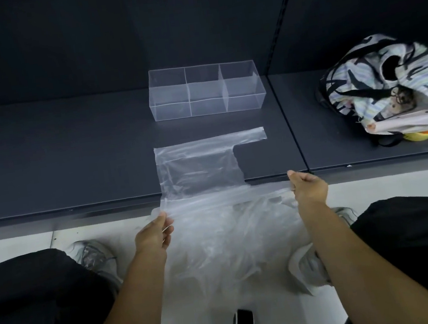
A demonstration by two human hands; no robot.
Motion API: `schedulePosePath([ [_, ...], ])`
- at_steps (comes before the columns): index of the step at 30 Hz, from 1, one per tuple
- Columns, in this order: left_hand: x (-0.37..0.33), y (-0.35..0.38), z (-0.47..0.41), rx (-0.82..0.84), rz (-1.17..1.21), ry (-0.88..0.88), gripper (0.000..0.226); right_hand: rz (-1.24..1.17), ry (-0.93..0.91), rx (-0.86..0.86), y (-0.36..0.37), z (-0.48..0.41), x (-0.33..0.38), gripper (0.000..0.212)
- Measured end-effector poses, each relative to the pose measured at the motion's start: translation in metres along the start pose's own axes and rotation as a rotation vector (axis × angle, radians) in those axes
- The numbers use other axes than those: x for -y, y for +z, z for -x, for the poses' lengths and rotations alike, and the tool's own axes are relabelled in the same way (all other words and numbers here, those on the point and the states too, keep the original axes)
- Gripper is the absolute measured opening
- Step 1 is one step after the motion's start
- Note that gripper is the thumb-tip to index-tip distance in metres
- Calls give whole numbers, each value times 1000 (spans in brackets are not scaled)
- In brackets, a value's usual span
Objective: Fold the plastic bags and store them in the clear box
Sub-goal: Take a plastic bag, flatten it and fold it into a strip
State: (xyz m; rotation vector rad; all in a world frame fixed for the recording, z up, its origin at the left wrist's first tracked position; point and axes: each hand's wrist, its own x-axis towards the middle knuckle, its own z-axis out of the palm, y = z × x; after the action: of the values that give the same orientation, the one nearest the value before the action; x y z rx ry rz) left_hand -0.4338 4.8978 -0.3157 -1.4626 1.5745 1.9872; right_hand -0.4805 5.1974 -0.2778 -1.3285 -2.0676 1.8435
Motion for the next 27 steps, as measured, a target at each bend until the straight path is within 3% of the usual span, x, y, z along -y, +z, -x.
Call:
schedulePosePath([
  [5, 1, -3, -6, 8, -74, -1, 18, -10, 115, 23, -19, -10, -8, 26],
  [9, -3, 0, -5, 47, -114, 11, 22, -13, 447, 282, -29, -12, -18, 67],
  [12, -5, 3, -2, 44, -125, 59, 18, 5, 479, 406, -27, -6, -29, 46],
  [15, -7, 6, 0, 28, -92, 125, 16, -10, 369, 309, -22, -8, -34, 18],
  [19, -10, 6, 0, -10, -57, 160, 22, -83, 259, 122, -23, -22, -28, 23],
  [22, -11, 5, -2, -17, -65, 131, 15, 70, 169, -3, -17, -19, -18, 23],
  [24, -13, 7, -4, -52, -74, 167, 17, 159, -36, -61, -1, -6, -11, 14],
  [27, -21, 12, -3, -131, -143, 350, 30, 352, -467, 114, 39, 26, 1, 11],
])
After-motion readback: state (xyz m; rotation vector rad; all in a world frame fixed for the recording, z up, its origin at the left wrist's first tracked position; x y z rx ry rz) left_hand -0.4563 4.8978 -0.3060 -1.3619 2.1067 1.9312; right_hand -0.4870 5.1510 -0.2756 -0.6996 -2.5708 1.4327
